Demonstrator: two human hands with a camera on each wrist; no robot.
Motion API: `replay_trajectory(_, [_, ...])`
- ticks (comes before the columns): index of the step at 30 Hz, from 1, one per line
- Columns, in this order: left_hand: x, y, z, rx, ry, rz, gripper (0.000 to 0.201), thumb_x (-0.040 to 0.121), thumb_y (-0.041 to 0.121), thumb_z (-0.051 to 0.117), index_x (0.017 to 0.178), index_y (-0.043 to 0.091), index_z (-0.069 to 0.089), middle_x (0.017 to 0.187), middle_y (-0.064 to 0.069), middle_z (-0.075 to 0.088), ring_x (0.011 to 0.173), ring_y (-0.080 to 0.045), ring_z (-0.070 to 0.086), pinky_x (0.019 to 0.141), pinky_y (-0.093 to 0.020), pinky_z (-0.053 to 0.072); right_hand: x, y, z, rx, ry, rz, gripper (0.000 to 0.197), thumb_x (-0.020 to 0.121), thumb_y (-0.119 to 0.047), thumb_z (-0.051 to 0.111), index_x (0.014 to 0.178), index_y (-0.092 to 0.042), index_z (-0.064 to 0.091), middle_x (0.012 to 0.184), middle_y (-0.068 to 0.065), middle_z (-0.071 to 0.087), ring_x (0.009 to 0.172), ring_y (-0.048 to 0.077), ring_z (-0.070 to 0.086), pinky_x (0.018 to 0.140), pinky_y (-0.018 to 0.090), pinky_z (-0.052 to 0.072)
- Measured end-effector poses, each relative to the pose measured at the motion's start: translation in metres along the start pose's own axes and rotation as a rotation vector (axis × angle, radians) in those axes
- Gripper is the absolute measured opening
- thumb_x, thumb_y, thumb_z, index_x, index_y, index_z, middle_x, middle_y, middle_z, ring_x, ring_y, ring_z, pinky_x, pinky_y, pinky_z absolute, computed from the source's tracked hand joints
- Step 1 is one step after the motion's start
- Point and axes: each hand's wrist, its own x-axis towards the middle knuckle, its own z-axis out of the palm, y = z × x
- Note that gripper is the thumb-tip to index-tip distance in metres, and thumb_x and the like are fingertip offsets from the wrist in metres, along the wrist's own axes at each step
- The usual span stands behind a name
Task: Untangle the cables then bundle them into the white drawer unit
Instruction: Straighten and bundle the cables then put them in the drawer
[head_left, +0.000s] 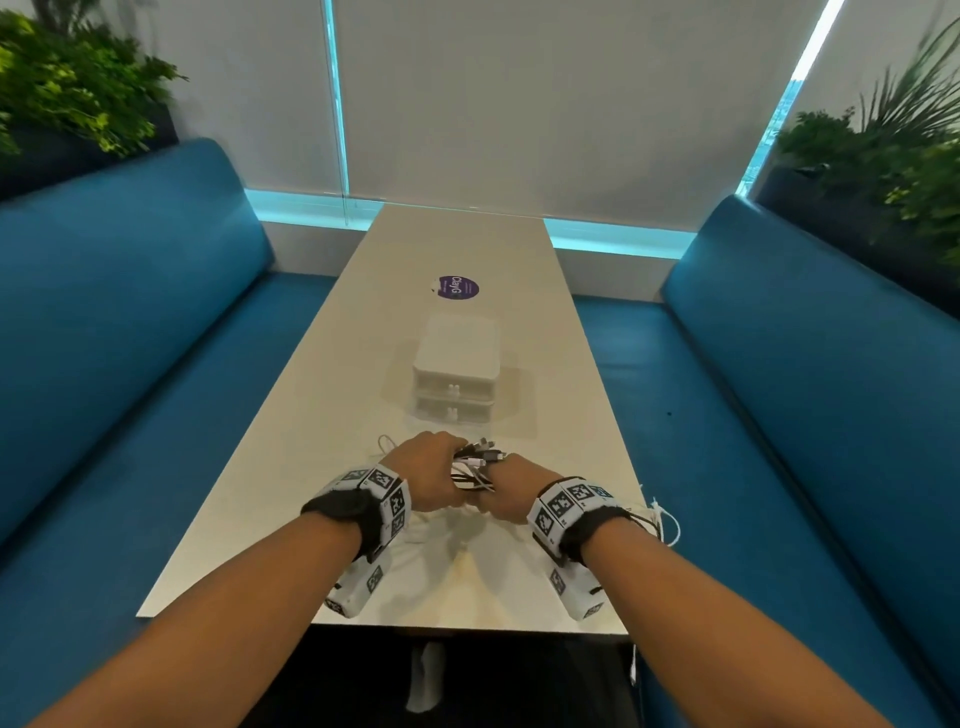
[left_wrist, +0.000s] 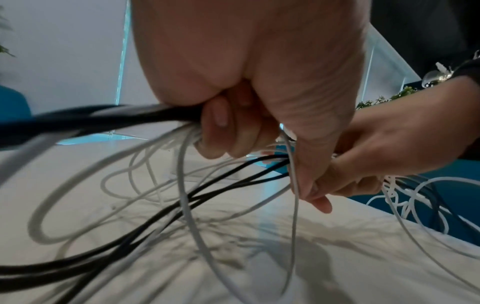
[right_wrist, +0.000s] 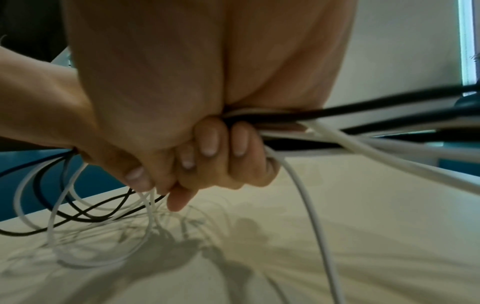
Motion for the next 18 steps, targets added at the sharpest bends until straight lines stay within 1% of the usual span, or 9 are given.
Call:
replay_trajectory(2, [0.004, 0.000, 0.002, 0.039, -0.028, -0.025, 0.031, 0.070, 0.044, 0.078, 0.094, 0.025, 0.071, 0.083, 0.005, 0.073, 0.075, -0.015, 0.068, 0.072, -0.034, 0.057, -0.004, 0.002, 0.001, 0.016, 0.003, 0.007, 0.036, 0.097, -0.032, 0.053, 0.127, -0.013, 0.061, 0.118, 0.016, 0.066, 0.106, 0.031, 0.062, 0.088, 0.033, 0.048])
replay_trajectory(4, [0.005, 0.001, 0.004, 0.064, -0.046, -0.061, 0.022, 0.074, 0.037, 0.075, 0.090, 0.021, 0.071, 0.079, 0.003, 0.070, 0.073, -0.019, 0.068, 0.069, -0.034, 0.057, -0.008, 0.003, 0.001, 0.057, 0.030, 0.001, 0.032, 0.097, -0.029, 0.053, 0.123, -0.014, 0.062, 0.115, 0.015, 0.066, 0.103, 0.031, 0.062, 0.086, 0.033, 0.048])
replay_trajectory(6, [0.006, 0.000, 0.006, 0.084, -0.045, -0.095, 0.010, 0.079, 0.029, 0.071, 0.082, 0.020, 0.067, 0.073, 0.002, 0.064, 0.070, -0.021, 0.065, 0.062, -0.030, 0.050, -0.009, 0.004, 0.001, 0.096, 0.057, -0.012, 0.028, 0.096, -0.027, 0.054, 0.120, -0.016, 0.062, 0.111, 0.013, 0.067, 0.100, 0.030, 0.063, 0.084, 0.034, 0.048])
replay_trajectory(7, [0.005, 0.000, 0.006, 0.081, -0.046, -0.102, 0.008, 0.082, 0.026, 0.069, 0.078, 0.021, 0.064, 0.070, 0.003, 0.062, 0.069, -0.020, 0.064, 0.059, -0.028, 0.046, -0.009, 0.004, 0.000, 0.111, 0.065, -0.019, 0.027, 0.095, -0.028, 0.054, 0.118, -0.017, 0.062, 0.109, 0.012, 0.067, 0.098, 0.029, 0.063, 0.083, 0.035, 0.049])
replay_trajectory(10, [0.003, -0.006, 0.005, 0.039, -0.057, -0.093, 0.019, 0.087, 0.023, 0.064, 0.069, 0.026, 0.060, 0.067, 0.003, 0.060, 0.066, -0.019, 0.062, 0.055, -0.026, 0.041, -0.007, 0.003, 0.000, 0.172, 0.095, -0.012, 0.023, 0.091, -0.033, 0.055, 0.107, -0.018, 0.065, 0.097, 0.008, 0.069, 0.087, 0.027, 0.065, 0.080, 0.039, 0.054])
replay_trajectory(12, [0.001, -0.009, 0.000, 0.027, -0.044, -0.088, 0.017, 0.091, 0.026, 0.064, 0.075, 0.022, 0.063, 0.068, 0.002, 0.061, 0.066, -0.020, 0.061, 0.055, -0.027, 0.040, -0.006, 0.002, -0.002, 0.193, 0.133, -0.008, 0.024, 0.089, -0.038, 0.056, 0.101, -0.020, 0.065, 0.093, 0.007, 0.070, 0.082, 0.024, 0.065, 0.075, 0.038, 0.054])
replay_trajectory(14, [0.004, -0.013, -0.009, 0.035, 0.005, -0.114, 0.018, 0.094, 0.031, 0.064, 0.085, 0.016, 0.068, 0.071, -0.002, 0.062, 0.066, -0.021, 0.061, 0.057, -0.029, 0.040, -0.005, 0.002, -0.006, 0.205, 0.176, -0.008, 0.020, 0.088, -0.038, 0.057, 0.100, -0.023, 0.063, 0.093, 0.006, 0.069, 0.080, 0.025, 0.064, 0.071, 0.035, 0.052])
replay_trajectory(16, [0.007, -0.025, -0.023, 0.055, 0.074, -0.167, 0.022, 0.095, 0.033, 0.063, 0.093, 0.012, 0.070, 0.071, -0.002, 0.061, 0.065, -0.021, 0.060, 0.055, -0.029, 0.038, -0.006, 0.008, -0.012, 0.214, 0.211, 0.006, 0.021, 0.087, -0.034, 0.057, 0.104, -0.023, 0.061, 0.097, 0.007, 0.068, 0.084, 0.027, 0.064, 0.075, 0.036, 0.053])
replay_trajectory(18, [0.003, -0.044, -0.042, 0.057, 0.133, -0.246, 0.023, 0.097, 0.033, 0.062, 0.094, 0.011, 0.069, 0.068, -0.001, 0.058, 0.060, -0.018, 0.056, 0.051, -0.029, 0.035, -0.008, 0.022, -0.015, 0.178, 0.225, 0.049, 0.018, 0.092, -0.029, 0.056, 0.106, -0.018, 0.059, 0.098, 0.010, 0.066, 0.086, 0.030, 0.063, 0.075, 0.035, 0.051])
